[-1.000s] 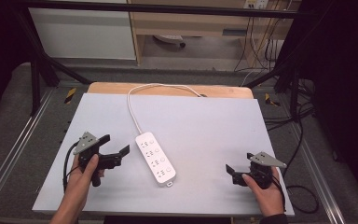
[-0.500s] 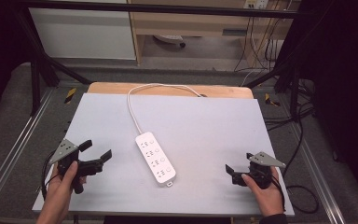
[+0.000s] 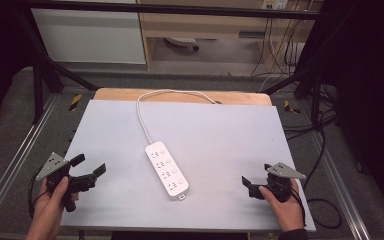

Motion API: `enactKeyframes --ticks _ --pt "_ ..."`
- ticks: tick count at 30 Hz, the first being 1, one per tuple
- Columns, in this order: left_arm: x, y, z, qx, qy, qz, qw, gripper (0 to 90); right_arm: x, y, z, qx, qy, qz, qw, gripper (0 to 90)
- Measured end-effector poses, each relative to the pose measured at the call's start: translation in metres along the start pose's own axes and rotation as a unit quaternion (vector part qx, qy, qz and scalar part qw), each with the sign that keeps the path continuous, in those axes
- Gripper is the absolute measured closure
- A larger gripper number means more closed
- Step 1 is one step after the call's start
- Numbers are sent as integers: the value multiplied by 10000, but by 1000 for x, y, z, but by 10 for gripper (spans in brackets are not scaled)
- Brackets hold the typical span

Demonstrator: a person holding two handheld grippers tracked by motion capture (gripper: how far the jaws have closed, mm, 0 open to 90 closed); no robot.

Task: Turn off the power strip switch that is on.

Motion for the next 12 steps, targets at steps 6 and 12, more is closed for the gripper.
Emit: enactKeyframes --ticks 6,12 --pt "6 -14 2 264 -20 -45 9996 71 0 -1 1 47 -31 14 10000 26" --pt "-6 -21 12 436 -142 -63 9989 81 -7 -10 9 336 -230 81 9991 26"
Point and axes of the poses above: each handheld gripper's, and its own axes: z roughly forward along the jaws, y roughly out of its top, x roughly to its left, the point moved 5 cm from there along z, roughly forward along the jaws, and after that the axes turned 5 degrees about -x, right-handed, at the moved point
